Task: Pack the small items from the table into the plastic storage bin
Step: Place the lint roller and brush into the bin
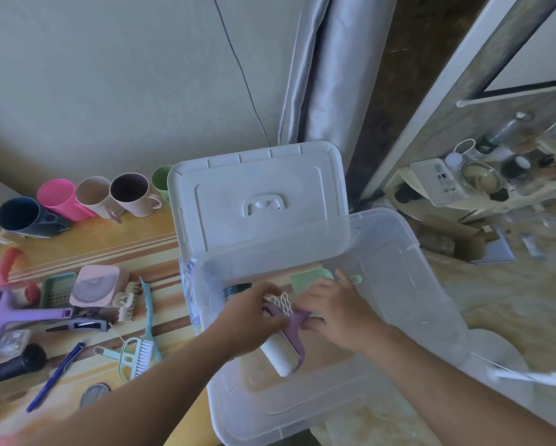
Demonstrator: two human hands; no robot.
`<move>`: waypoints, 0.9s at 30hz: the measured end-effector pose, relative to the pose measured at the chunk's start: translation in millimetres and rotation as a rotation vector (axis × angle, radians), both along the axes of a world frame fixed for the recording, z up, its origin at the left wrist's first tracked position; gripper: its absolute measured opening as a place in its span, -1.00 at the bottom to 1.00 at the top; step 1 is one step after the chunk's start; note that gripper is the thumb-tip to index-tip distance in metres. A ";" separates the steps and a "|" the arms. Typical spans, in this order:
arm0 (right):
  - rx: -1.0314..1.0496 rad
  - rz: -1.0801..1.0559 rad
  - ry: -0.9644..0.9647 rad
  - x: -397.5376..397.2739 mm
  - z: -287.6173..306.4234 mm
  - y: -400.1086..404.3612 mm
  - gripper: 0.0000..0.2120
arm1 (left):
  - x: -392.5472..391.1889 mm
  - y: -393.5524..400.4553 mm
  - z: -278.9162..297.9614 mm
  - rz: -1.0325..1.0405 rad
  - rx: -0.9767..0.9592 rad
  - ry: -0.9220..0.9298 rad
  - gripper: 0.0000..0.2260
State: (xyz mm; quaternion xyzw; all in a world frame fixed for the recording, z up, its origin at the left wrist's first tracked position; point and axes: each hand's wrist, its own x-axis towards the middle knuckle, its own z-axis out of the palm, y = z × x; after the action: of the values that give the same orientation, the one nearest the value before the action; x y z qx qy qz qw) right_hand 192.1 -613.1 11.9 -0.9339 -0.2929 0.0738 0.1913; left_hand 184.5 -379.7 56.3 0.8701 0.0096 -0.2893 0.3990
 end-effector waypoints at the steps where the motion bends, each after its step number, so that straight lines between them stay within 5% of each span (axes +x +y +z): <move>1: 0.024 -0.027 -0.009 0.6 -7.8 -6.7 -0.67 | -0.6 2.8 -3.8 -0.072 0.100 -0.179 -0.63; 3: -0.017 -0.110 0.026 5.5 -22.3 -21.7 -0.81 | -4.1 10.3 -6.7 -0.251 0.263 -0.511 -0.63; 6: -0.176 -0.320 0.145 19.0 -43.6 -42.4 -0.87 | -11.5 27.5 2.4 -0.356 0.411 -0.640 -0.60; 10: -0.327 -0.414 0.246 36.6 -68.2 -47.5 -0.87 | -29.3 55.3 5.1 -0.257 0.666 -0.556 -0.47; 18: -0.452 -0.448 0.220 42.2 -82.7 -23.4 -0.76 | -27.2 81.7 -2.9 -0.193 0.677 -0.413 -0.39; 27: -0.374 -0.406 0.245 24.8 -63.8 -10.7 -0.32 | -36.4 93.9 -1.9 -0.224 0.706 -0.359 -0.46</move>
State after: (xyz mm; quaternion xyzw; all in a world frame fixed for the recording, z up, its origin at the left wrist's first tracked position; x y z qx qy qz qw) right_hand 216.9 -623.8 -51.9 -0.9765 -0.0563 0.1988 0.0609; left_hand 148.2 -285.8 54.5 0.9858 -0.0564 -0.1537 0.0372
